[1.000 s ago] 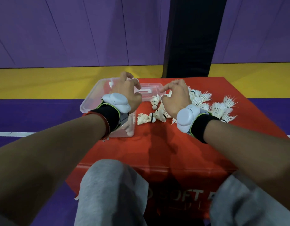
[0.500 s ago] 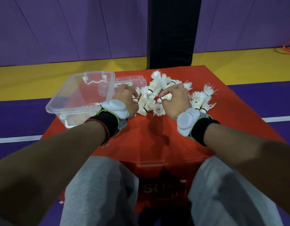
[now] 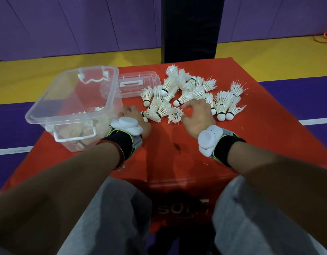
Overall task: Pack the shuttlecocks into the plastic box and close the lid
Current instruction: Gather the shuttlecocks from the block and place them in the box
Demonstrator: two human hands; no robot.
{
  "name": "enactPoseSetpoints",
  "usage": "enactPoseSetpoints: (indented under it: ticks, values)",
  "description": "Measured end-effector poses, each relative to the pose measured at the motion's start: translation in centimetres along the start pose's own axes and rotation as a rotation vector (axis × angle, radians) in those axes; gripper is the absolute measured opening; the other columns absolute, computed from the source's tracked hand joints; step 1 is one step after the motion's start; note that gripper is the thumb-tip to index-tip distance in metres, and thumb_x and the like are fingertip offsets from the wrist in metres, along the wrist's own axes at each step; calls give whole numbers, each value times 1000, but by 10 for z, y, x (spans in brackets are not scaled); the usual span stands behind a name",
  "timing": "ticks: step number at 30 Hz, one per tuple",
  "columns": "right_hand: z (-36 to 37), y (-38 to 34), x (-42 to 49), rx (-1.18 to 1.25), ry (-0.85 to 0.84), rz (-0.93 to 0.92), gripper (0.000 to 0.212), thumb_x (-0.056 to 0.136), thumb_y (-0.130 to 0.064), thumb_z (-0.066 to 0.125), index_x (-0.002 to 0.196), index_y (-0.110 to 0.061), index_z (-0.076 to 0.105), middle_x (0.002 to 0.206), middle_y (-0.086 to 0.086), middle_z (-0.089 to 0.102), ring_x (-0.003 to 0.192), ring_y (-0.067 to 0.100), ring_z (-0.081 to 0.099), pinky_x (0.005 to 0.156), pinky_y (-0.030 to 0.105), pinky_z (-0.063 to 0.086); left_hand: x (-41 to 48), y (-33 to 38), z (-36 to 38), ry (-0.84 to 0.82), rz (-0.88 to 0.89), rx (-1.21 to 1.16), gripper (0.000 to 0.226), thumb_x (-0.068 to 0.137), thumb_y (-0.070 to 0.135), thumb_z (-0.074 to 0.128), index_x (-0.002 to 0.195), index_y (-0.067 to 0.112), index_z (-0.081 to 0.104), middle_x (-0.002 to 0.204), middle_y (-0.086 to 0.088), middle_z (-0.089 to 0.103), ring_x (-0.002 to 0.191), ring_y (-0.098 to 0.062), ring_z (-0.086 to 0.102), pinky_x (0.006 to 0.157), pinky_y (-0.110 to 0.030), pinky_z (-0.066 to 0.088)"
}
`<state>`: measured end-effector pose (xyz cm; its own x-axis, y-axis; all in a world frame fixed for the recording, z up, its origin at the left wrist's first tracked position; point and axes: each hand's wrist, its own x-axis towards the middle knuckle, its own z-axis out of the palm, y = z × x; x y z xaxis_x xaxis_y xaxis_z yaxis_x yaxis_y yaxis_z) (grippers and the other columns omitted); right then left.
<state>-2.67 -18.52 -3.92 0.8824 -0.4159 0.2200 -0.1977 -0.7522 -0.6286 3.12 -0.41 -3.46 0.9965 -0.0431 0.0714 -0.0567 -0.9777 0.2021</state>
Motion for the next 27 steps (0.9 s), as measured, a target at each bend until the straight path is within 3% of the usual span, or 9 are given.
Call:
enactPoseSetpoints:
  ticks: [6, 9, 14, 22, 27]
  values:
    - [26, 9, 7, -20, 10, -10, 33, 89, -26, 61, 122, -26, 56, 124, 0, 48, 120, 22, 44, 71, 32, 41, 3, 0, 18, -19, -102, -54, 53, 87, 28, 58, 133, 8, 40, 141, -13, 36, 127, -31, 40, 103, -36, 31]
    - [35, 13, 10, -14, 33, -5, 40, 89, -24, 60, 128, -26, 50, 126, 1, 47, 119, 23, 45, 70, 32, 40, 1, -4, 28, 35, -81, -95, 55, 85, 24, 60, 133, 6, 39, 136, -14, 39, 122, -33, 43, 96, -38, 37]
    - [45, 13, 16, 9, 76, 29, 50, 90, -22, 60, 136, -26, 42, 133, 1, 43, 120, 23, 48, 68, 33, 40, 12, -14, 41, 89, -31, -149, 57, 81, 35, 60, 129, 12, 41, 131, -11, 39, 117, -34, 48, 91, -42, 43]
    - [52, 23, 20, -85, 89, 110, 28, 88, -21, 60, 116, -19, 61, 126, 2, 47, 117, 24, 49, 69, 34, 43, 16, 8, 37, 124, -115, -326, 64, 73, 59, 61, 121, 18, 50, 136, -4, 34, 121, -30, 47, 95, -39, 40]
    - [49, 32, 20, -114, 92, 146, 26, 88, -26, 59, 111, -14, 62, 124, 4, 48, 116, 26, 48, 75, 36, 47, 22, 23, 34, 90, -253, -423, 90, 63, 77, 52, 125, 12, 49, 133, -7, 39, 120, -32, 46, 98, -46, 43]
